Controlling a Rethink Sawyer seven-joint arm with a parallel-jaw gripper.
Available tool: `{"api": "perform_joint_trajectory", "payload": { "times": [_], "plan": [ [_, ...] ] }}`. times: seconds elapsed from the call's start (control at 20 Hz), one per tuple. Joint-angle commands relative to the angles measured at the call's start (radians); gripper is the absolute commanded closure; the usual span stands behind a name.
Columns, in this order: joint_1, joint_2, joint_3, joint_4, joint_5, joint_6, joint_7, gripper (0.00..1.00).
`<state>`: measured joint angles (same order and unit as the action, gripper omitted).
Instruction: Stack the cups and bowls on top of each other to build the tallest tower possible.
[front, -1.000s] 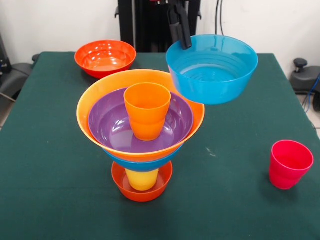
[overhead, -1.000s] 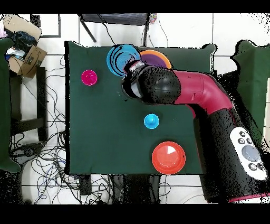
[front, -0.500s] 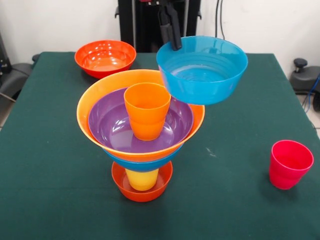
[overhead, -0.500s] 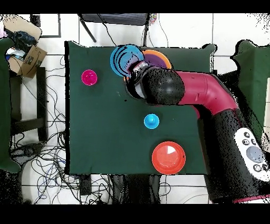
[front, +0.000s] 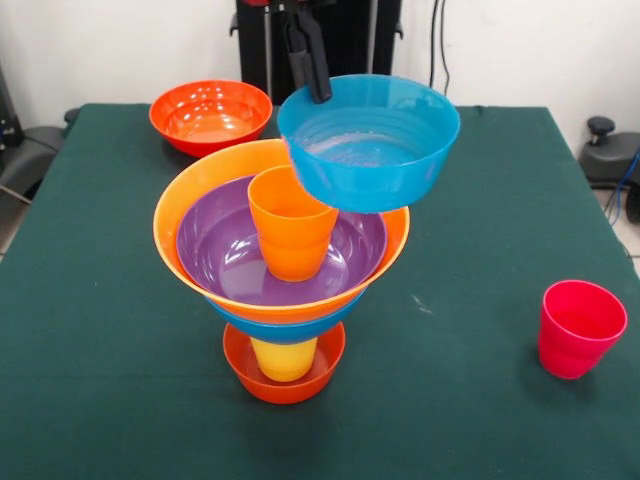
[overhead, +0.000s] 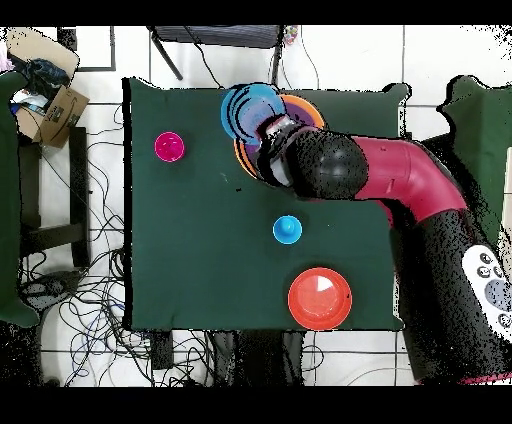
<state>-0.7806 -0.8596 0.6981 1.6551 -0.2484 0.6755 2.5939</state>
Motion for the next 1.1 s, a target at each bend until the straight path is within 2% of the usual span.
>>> {"api": "perform_joint_trajectory", "payload": {
  "times": [0.05,0.5,1.1],
  "plan": [
    [-0.007,0.081,0.032,0.018,-0.089,0.048,-0.262,1.00],
    [-0.020,0.092,0.032,0.035,-0.126,0.035,-0.259,1.00],
    [-0.061,0.095,0.079,0.041,-0.123,0.051,-0.283,1.00]
  ]
}}
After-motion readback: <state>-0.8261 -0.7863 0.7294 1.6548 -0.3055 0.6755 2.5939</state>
